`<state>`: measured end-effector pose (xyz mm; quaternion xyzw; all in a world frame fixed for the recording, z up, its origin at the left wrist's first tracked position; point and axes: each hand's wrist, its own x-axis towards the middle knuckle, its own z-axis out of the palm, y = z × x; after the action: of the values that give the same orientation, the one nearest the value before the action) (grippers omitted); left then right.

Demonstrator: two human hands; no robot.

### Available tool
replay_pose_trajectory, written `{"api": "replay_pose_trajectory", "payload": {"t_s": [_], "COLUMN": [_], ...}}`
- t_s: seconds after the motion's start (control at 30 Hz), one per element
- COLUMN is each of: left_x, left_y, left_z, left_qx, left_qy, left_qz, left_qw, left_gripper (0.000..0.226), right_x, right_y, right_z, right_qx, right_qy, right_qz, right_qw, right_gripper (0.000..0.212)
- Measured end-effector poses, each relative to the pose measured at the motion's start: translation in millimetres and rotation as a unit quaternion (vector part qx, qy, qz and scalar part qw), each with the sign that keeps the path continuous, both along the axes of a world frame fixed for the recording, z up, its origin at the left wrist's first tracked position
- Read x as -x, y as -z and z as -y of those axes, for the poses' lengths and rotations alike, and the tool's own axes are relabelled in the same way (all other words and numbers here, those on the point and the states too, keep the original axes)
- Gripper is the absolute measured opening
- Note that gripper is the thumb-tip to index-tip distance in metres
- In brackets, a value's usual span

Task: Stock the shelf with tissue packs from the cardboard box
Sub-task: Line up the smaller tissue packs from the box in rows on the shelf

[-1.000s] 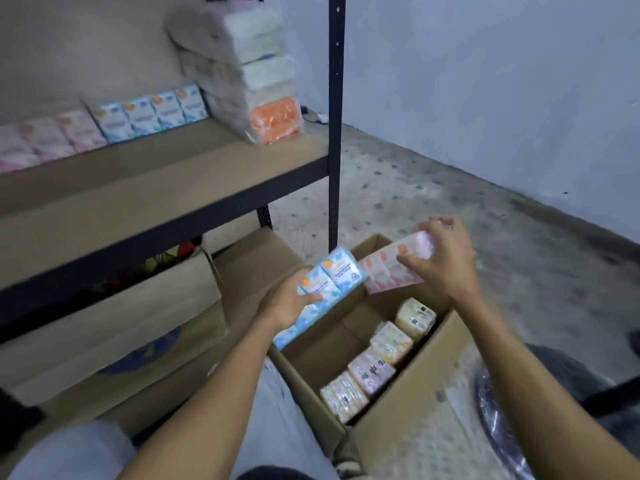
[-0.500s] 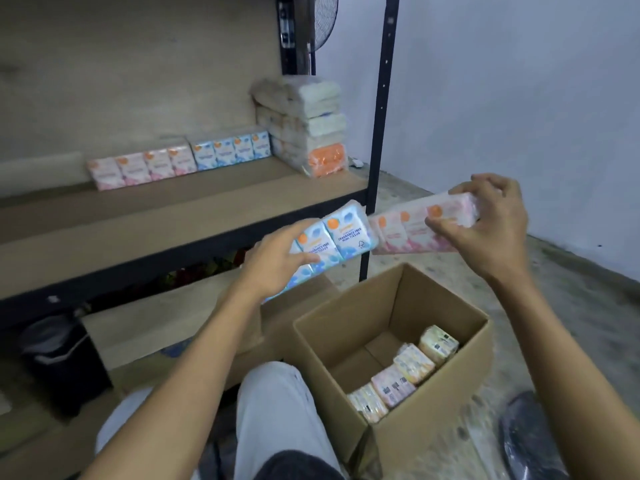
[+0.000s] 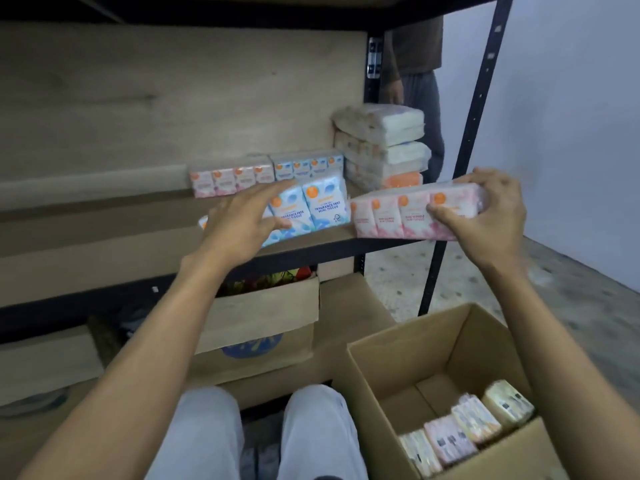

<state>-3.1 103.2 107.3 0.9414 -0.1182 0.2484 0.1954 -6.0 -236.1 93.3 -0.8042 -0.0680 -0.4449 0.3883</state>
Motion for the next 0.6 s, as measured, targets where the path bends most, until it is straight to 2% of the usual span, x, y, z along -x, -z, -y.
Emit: {"api": "replay_pose_trajectory", "payload": {"t_s": [0.13,0.4,0.6], "left_x": [-4.2,-29.0,-48.9], "left_y": [8.8,35.2,44.9], "left_z": [-36.3,-85.0,-98.9], "left_qx": [-0.044,-0.107,-0.132], "left_qy": [-0.053,-0.093,-0.126], "left_qz": [0.011,0.040,0.042], "left_qw": [0.998,0.989,0.982], "left_gripper": [0.063,0.063,0.064], "right_x": [-31.1,-77.7,-119.8], "right_y": [5.4,18.9,34.8], "right_z": [-30.8,-80.2,-79.7], "right_qx": [-0.017,-0.052,-0.101], "right_qy": [-0.046,-0.148,-0.228], "right_qz": [-0.008,-0.020,-0.084], "right_qw": [0.999,0.987,0.965], "right_gripper": [0.046,0.042,0.042]}}
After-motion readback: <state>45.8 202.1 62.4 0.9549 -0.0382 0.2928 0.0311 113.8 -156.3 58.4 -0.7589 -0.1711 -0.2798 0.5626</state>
